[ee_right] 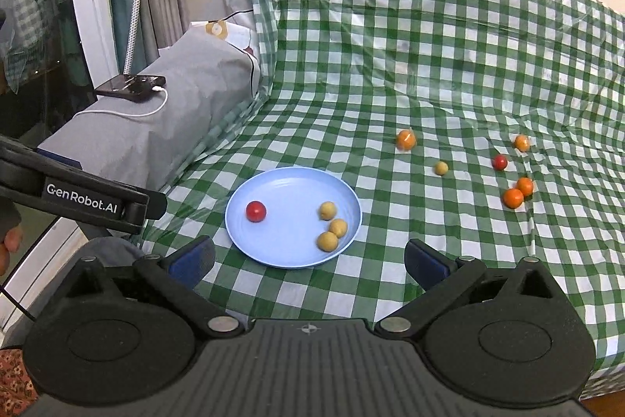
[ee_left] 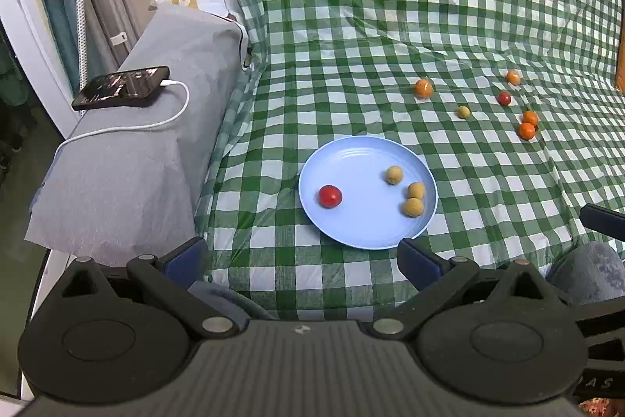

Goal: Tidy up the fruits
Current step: 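Grasp a yellow fruit with the left tool while the right tool grasps an orange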

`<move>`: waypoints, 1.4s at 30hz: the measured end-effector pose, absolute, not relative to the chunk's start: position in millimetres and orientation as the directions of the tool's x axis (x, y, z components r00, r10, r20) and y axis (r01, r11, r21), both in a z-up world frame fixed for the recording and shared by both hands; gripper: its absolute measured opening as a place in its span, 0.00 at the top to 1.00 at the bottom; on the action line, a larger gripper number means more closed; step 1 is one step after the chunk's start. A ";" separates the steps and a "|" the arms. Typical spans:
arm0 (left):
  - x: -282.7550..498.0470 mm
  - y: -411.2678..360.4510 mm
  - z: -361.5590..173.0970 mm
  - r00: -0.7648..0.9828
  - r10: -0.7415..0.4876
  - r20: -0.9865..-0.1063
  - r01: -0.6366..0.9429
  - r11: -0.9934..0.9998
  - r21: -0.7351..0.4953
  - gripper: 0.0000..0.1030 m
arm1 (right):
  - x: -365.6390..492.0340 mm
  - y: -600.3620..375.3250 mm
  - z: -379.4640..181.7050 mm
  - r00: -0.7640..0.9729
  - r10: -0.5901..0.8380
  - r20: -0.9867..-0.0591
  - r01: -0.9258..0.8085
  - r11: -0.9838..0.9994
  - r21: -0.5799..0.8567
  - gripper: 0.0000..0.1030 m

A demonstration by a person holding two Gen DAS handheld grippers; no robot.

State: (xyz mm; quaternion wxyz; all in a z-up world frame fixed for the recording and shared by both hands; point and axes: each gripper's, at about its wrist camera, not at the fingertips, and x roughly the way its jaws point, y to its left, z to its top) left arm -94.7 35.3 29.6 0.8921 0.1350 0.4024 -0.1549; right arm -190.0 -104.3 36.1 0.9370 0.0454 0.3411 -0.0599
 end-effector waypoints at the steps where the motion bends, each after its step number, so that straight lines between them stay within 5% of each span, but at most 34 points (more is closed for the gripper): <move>1: -95.0 34.7 29.5 0.628 -0.167 -0.760 0.386 0.915 0.118 0.01 | -190.1 -104.5 36.5 0.760 -0.082 -0.645 0.146 0.988 0.046 0.01; 21: -64.8 -13.6 13.7 0.563 -0.164 -0.810 0.451 0.882 0.135 0.00 | -177.5 -160.7 14.9 0.730 -0.147 -0.668 0.303 0.945 0.123 0.01; 33: 19.2 -152.1 -23.2 0.546 -0.245 -0.801 0.549 0.827 0.122 0.00 | -133.9 -313.1 -26.6 0.652 -0.374 -0.659 0.551 0.832 0.073 0.01; 42: 98.5 -281.9 -94.9 0.521 -0.302 -0.798 0.621 0.775 0.112 0.00 | -60.1 -410.0 -106.9 0.625 -0.393 -0.674 0.561 0.827 0.038 0.05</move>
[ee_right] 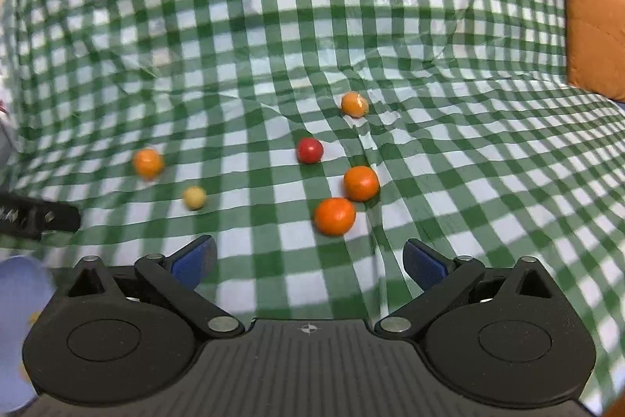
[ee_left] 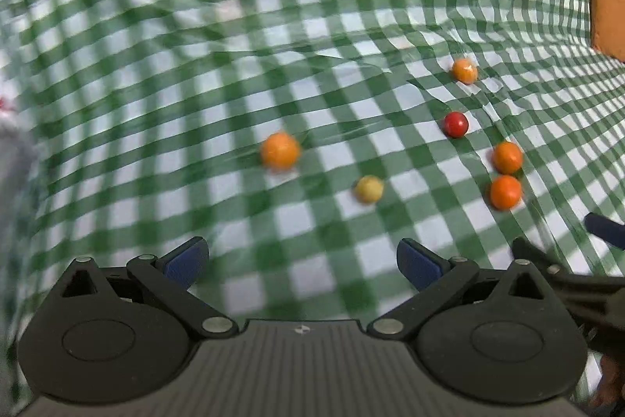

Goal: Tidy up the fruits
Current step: 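Grasp a yellow fruit with the left tool while the right tool grasps an orange, then carry the yellow fruit and orange over the blue plate with both tools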

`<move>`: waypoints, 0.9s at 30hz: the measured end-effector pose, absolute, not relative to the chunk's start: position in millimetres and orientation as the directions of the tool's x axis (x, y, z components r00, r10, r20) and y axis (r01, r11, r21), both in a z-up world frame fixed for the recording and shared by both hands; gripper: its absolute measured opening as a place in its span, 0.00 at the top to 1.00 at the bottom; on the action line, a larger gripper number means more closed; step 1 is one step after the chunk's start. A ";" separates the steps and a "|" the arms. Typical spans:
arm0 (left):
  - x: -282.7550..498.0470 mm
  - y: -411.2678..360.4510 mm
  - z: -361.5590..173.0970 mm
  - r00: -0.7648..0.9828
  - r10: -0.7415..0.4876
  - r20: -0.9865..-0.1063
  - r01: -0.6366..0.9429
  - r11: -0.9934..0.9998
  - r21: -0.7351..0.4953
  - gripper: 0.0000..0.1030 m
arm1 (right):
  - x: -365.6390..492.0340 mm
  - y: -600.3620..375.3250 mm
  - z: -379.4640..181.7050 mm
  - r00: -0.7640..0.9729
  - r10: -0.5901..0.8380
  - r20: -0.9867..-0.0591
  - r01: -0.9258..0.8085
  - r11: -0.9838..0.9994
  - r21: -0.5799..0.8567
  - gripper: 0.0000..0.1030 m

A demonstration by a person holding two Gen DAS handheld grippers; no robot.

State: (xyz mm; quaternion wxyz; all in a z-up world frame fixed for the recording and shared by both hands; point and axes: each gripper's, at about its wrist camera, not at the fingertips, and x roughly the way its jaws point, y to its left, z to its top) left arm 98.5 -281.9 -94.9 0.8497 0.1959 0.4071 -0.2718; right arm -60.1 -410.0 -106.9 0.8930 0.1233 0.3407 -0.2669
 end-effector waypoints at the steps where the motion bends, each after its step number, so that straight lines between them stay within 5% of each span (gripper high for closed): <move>1: 106.9 -293.9 -104.5 0.513 -0.305 -0.803 0.631 0.768 0.111 0.00 | -51.5 -418.8 -116.3 0.625 -0.385 -0.679 0.556 0.830 0.041 0.06; 8: 147.0 -342.7 -153.4 0.488 -0.294 -0.822 0.642 0.759 0.110 0.00 | -3.5 -453.6 -163.7 0.605 -0.352 -0.714 0.538 0.842 0.041 0.23; 12: 160.3 -355.6 -174.7 0.457 -0.266 -0.849 0.637 0.764 0.104 0.02 | -4.0 -454.5 -173.5 0.616 -0.393 -0.683 0.559 0.829 0.028 0.23; 14: 159.1 -353.1 -172.9 0.444 -0.303 -0.843 0.645 0.761 0.066 0.20 | -6.1 -451.0 -174.9 0.621 -0.408 -0.670 0.562 0.827 0.018 0.25; 15: 155.8 -352.3 -169.8 0.444 -0.315 -0.839 0.651 0.756 0.062 0.49 | -6.9 -449.2 -175.4 0.626 -0.412 -0.662 0.559 0.829 0.012 0.31; 16: 151.4 -351.9 -165.9 0.443 -0.321 -0.837 0.662 0.747 0.064 0.73 | -8.4 -447.1 -174.3 0.629 -0.422 -0.653 0.557 0.831 -0.001 0.51; 17: 146.4 -351.6 -161.7 0.449 -0.319 -0.835 0.666 0.742 0.074 0.74 | -9.8 -445.3 -172.5 0.621 -0.437 -0.650 0.561 0.828 -0.021 0.63; 27: 82.9 -293.1 -93.7 0.462 -0.375 -0.803 0.673 0.739 0.042 0.74 | -47.1 -416.3 -126.6 0.658 -0.398 -0.639 0.536 0.844 0.026 0.63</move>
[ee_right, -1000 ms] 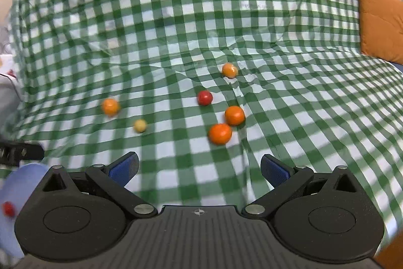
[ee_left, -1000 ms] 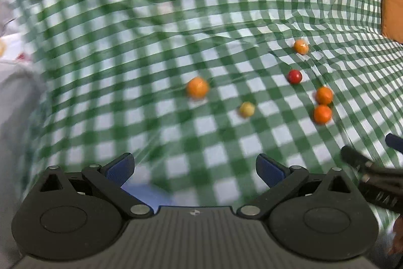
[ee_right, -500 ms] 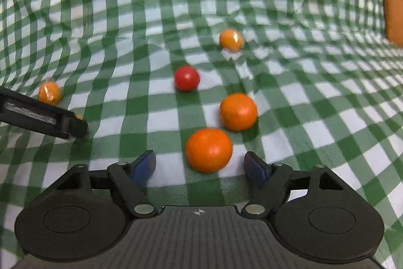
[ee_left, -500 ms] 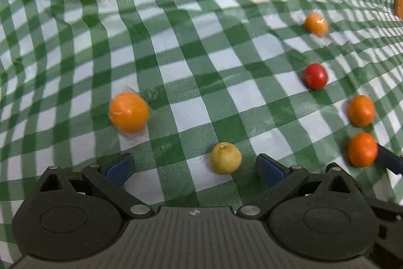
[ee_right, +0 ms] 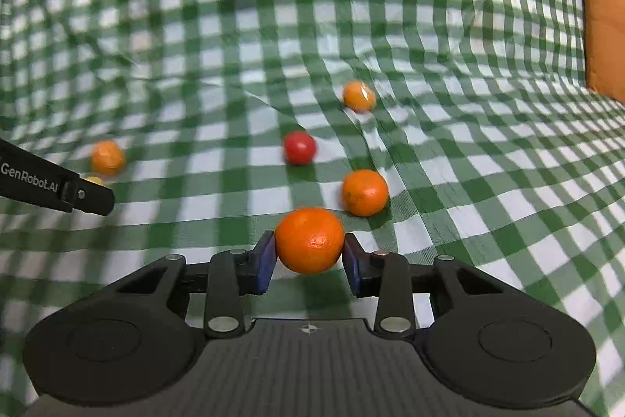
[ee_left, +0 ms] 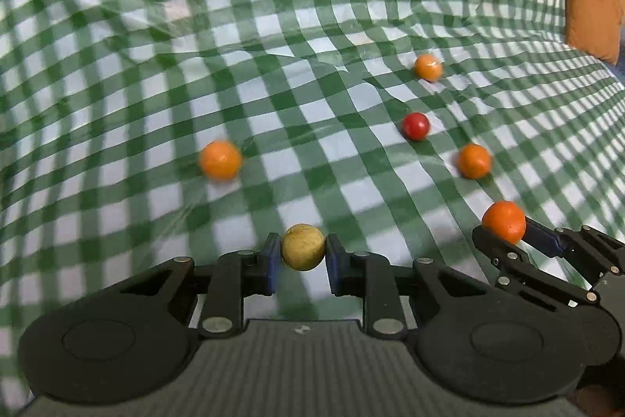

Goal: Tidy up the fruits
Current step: 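Carry the yellow fruit and orange over the blue plate with both tools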

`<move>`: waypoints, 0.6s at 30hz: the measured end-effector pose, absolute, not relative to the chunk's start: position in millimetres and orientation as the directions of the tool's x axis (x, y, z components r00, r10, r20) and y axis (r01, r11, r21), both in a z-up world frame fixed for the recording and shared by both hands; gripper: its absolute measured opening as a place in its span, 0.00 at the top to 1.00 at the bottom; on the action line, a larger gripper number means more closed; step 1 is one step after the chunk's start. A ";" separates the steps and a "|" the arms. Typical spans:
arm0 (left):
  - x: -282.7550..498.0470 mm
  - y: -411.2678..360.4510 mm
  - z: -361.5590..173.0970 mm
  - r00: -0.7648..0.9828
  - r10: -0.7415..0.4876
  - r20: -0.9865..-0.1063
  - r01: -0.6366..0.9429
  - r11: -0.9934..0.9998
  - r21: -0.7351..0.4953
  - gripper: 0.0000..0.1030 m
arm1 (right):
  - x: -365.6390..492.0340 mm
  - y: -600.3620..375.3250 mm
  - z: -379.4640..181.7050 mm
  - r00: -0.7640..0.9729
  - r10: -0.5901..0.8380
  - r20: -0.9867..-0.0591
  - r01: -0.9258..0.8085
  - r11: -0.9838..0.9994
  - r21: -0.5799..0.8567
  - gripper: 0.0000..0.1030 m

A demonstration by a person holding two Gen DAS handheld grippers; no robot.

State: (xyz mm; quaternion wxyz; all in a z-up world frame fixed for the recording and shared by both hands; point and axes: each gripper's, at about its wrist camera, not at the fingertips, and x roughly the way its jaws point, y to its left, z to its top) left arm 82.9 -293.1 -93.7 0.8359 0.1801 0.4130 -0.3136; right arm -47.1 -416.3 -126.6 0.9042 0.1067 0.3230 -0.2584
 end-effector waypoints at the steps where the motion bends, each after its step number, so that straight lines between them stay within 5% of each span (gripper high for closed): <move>1: 72.6 -280.2 -85.1 0.463 -0.380 -0.801 0.672 0.739 0.037 0.74 | -55.4 -406.8 -118.9 0.664 -0.385 -0.641 0.528 0.848 0.039 0.63; 18: -46.1 -46.0 13.9 0.538 -0.309 -0.784 0.529 0.848 0.029 0.74 | -152.4 -189.3 1.0 0.766 -0.069 -0.640 0.221 0.962 0.160 0.63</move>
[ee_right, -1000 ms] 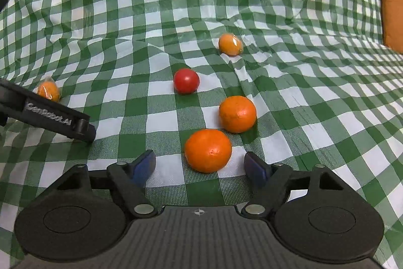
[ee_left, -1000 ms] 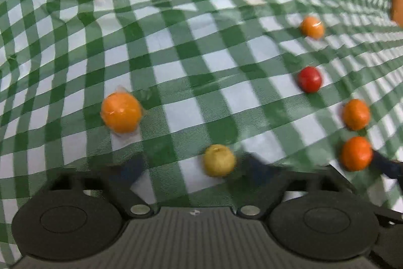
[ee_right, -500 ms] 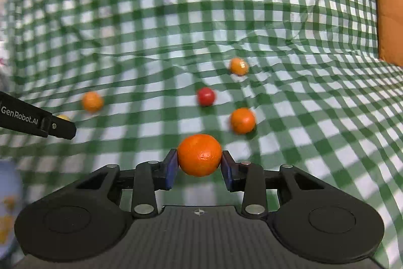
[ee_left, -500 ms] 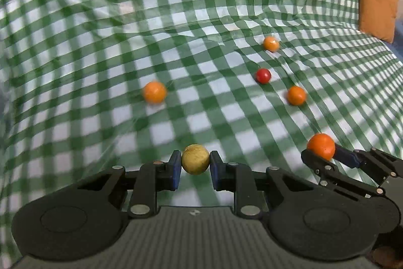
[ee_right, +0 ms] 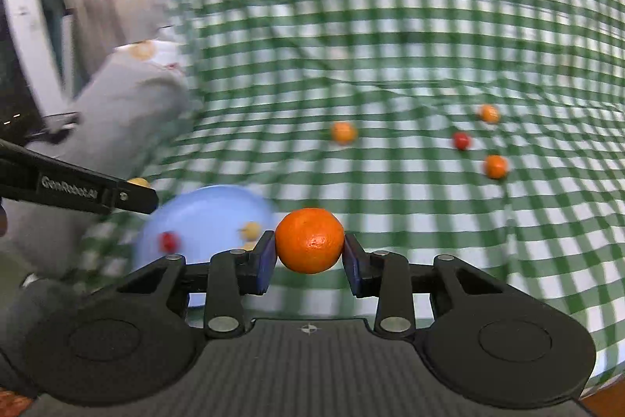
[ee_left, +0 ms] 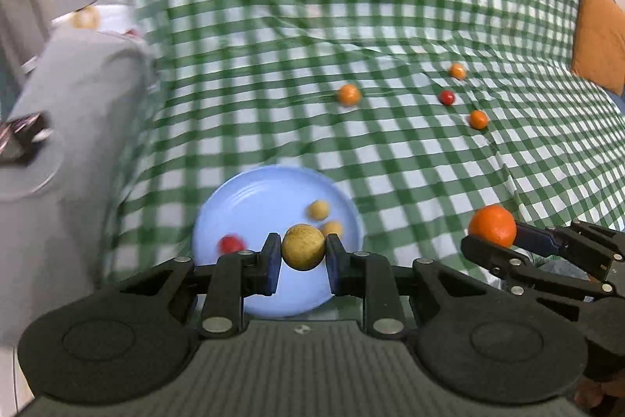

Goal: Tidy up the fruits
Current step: 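Carry the yellow fruit and orange over the blue plate with both tools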

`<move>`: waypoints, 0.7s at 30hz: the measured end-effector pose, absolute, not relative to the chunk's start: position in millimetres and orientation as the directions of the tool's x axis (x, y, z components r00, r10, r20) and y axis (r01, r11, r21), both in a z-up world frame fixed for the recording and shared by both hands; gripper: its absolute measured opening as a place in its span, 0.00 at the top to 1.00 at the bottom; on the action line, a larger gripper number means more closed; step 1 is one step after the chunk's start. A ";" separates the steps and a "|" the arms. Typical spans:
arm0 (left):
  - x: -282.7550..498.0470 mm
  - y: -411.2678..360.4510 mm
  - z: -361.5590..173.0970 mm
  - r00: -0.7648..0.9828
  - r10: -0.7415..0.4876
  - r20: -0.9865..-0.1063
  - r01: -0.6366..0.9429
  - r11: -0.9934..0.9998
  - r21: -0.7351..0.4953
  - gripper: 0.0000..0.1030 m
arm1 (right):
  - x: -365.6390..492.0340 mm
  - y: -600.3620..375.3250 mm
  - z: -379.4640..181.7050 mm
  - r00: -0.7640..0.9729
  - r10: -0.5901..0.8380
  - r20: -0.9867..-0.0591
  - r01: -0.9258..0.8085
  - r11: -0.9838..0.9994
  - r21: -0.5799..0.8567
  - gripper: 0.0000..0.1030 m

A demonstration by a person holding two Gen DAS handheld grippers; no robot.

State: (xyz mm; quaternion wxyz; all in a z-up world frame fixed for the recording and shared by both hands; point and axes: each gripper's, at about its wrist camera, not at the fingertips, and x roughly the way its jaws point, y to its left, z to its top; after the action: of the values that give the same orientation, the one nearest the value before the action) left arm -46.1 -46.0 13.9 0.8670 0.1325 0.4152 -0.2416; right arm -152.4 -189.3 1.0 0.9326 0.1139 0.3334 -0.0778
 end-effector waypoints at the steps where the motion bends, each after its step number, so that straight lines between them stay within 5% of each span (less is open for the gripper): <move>1: -50.9 -36.2 16.6 0.542 -0.307 -0.782 0.521 0.853 0.026 0.74 | -155.0 -178.5 5.7 0.769 -0.057 -0.636 0.207 0.965 0.163 0.63; 21: -101.8 54.2 42.6 0.620 -0.314 -0.719 0.424 0.905 -0.030 0.74 | -192.9 -94.8 42.7 0.810 -0.024 -0.586 0.072 0.996 0.059 0.63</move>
State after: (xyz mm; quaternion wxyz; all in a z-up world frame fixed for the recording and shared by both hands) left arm -101.8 54.2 42.6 0.8973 0.0712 0.3841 -0.2056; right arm -192.9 -94.8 42.7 0.9504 0.0390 0.3075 -0.0252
